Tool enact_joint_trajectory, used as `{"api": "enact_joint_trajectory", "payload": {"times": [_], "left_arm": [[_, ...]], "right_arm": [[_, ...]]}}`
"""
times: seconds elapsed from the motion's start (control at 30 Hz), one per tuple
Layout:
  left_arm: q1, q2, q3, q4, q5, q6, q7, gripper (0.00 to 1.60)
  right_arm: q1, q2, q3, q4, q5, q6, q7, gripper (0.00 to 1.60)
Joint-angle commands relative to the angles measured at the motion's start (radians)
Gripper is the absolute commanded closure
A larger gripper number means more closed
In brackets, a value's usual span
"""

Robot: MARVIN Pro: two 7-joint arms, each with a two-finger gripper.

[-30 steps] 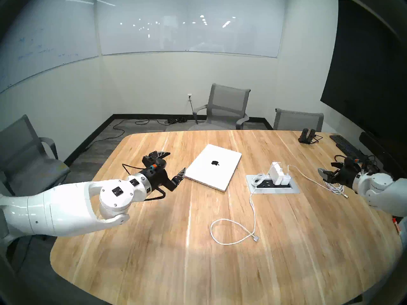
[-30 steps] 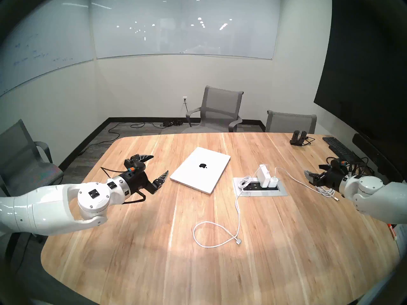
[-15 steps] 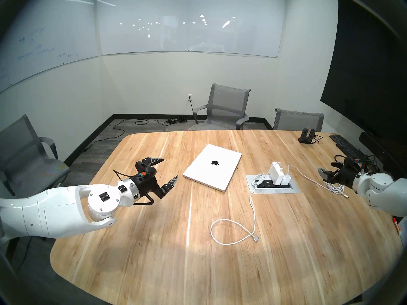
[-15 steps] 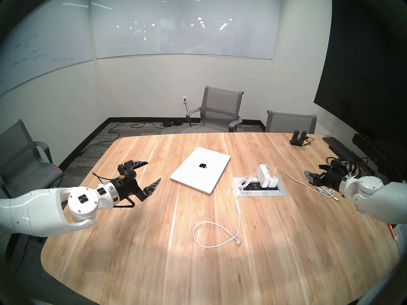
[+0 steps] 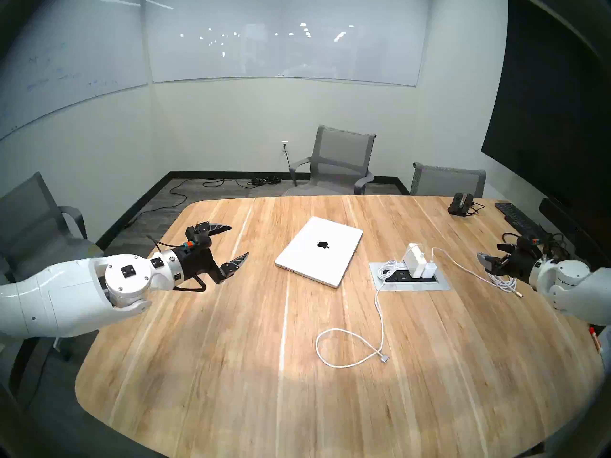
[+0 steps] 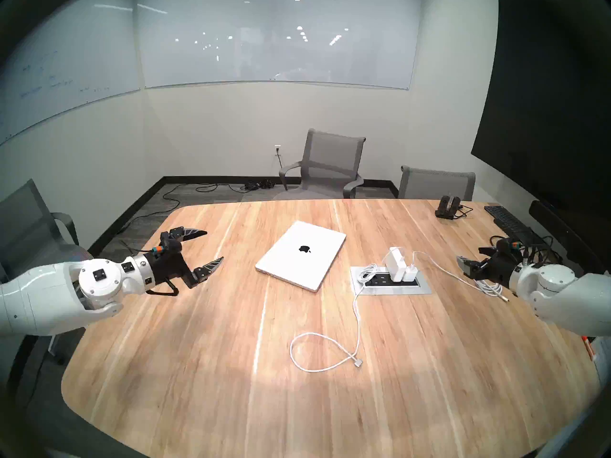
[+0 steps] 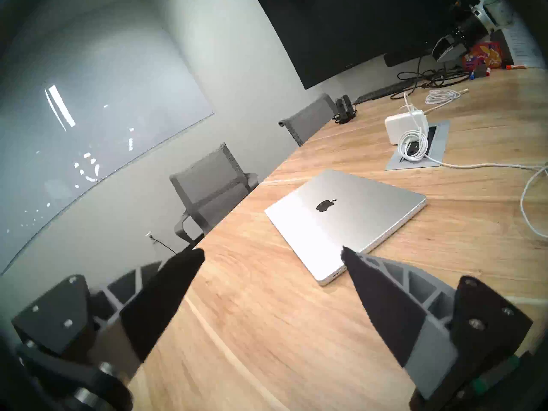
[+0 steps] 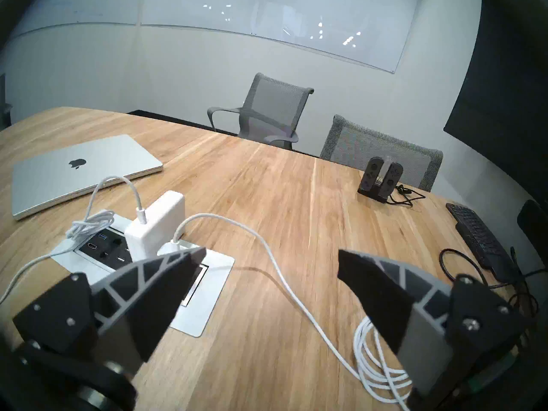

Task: Plug the charging cable into the port of a MacBook

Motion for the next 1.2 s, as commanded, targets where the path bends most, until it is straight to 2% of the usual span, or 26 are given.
{"api": "enact_joint_trajectory", "payload": {"times": [0.0, 0.1, 0.13, 0.2, 0.3, 0.47, 0.6, 0.7, 0.83, 1.03, 1.1, 1.17], "left_arm": [[-0.03, 0.004, -0.017, 0.118, -0.001, -0.096, -0.119, 0.0], [-0.031, -0.001, -0.013, 0.166, 0.019, -0.124, -0.165, 0.0], [-0.035, -0.019, -0.013, 0.21, 0.033, -0.148, -0.195, 0.0], [-0.04, -0.025, -0.015, 0.228, 0.048, -0.156, -0.209, 0.0], [-0.057, -0.061, -0.022, 0.291, 0.085, -0.174, -0.236, 0.0], [-0.094, -0.146, -0.048, 0.391, 0.067, -0.216, -0.303, 0.0], [-0.128, -0.193, -0.065, 0.369, 0.074, -0.201, -0.331, 0.0], [-0.14, -0.215, -0.075, 0.327, 0.057, -0.206, -0.351, 0.0], [-0.158, -0.277, -0.093, 0.326, 0.031, -0.23, -0.394, 0.0], [-0.18, -0.282, -0.105, 0.324, -0.03, -0.28, -0.519, 0.0], [-0.192, -0.283, -0.09, 0.351, -0.027, -0.306, -0.554, 0.0], [-0.193, -0.292, -0.086, 0.39, -0.067, -0.324, -0.601, 0.0]], "right_arm": [[0.01, -0.003, 0.009, -0.002, -0.001, -0.004, 0.002, 0.0], [0.01, -0.003, 0.009, -0.002, -0.001, -0.004, 0.002, 0.0], [0.01, -0.003, 0.009, -0.002, -0.001, -0.004, 0.002, 0.0], [0.01, -0.003, 0.009, -0.002, -0.001, -0.004, 0.002, 0.0], [0.01, -0.004, 0.009, -0.002, -0.001, -0.004, 0.002, 0.0], [0.009, -0.004, 0.009, -0.001, 0.0, -0.004, 0.001, 0.0], [0.008, -0.005, 0.009, -0.001, 0.0, -0.004, 0.001, 0.0], [0.008, -0.005, 0.009, -0.001, 0.001, -0.004, 0.0, 0.0], [0.008, -0.005, 0.009, -0.001, 0.001, -0.004, 0.001, 0.0], [0.008, -0.005, 0.01, -0.001, 0.001, -0.004, 0.001, 0.0], [0.009, -0.004, 0.01, -0.001, 0.0, -0.005, 0.002, 0.0], [0.009, -0.004, 0.01, -0.002, 0.0, -0.005, 0.002, 0.0]]}}
